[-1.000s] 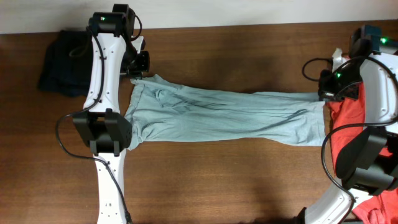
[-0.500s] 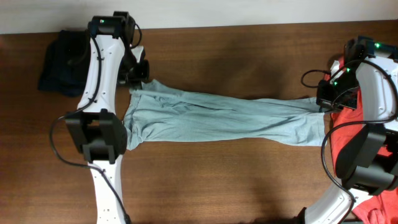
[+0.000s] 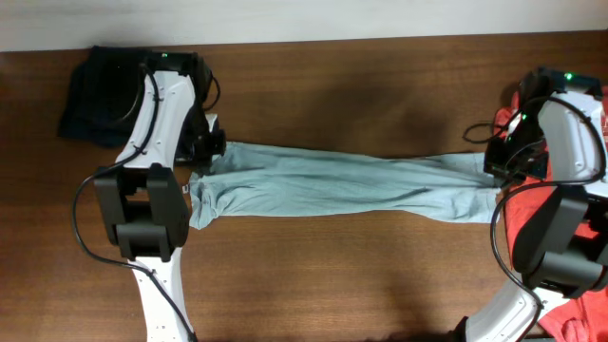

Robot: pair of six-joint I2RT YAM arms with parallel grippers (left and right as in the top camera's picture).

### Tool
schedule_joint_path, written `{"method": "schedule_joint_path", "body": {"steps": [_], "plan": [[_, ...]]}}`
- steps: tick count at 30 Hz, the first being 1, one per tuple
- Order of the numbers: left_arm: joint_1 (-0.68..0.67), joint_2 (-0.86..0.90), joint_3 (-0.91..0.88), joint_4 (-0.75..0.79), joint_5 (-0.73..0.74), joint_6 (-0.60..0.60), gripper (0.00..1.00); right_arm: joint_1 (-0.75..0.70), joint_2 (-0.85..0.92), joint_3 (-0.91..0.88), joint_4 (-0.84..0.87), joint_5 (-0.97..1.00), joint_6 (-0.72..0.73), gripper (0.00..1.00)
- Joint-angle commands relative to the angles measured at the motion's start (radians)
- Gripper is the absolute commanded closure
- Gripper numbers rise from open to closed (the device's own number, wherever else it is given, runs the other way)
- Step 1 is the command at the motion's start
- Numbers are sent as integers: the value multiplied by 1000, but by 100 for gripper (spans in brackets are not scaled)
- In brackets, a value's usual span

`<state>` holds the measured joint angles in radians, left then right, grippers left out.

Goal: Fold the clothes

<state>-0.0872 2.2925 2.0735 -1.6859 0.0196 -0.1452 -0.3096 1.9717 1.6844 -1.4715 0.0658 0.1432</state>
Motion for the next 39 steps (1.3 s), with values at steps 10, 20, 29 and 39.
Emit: {"method": "schedule_joint_path", "body": {"steps": [10,20,29,39], "plan": [[41,-39,-105,56,-159,-105,99,-39,-15,-143,172,78,57,96],[45,-37,-218,175,-159,-105,99,-40,7,-143,203,78,56,96],[45,-37,-218,209,-159,-105,99,-40,16,-143,209,78,57,96],[45,-37,-222,212,-159,-105,99,-40,16,-144,205,77,57,96]]}}
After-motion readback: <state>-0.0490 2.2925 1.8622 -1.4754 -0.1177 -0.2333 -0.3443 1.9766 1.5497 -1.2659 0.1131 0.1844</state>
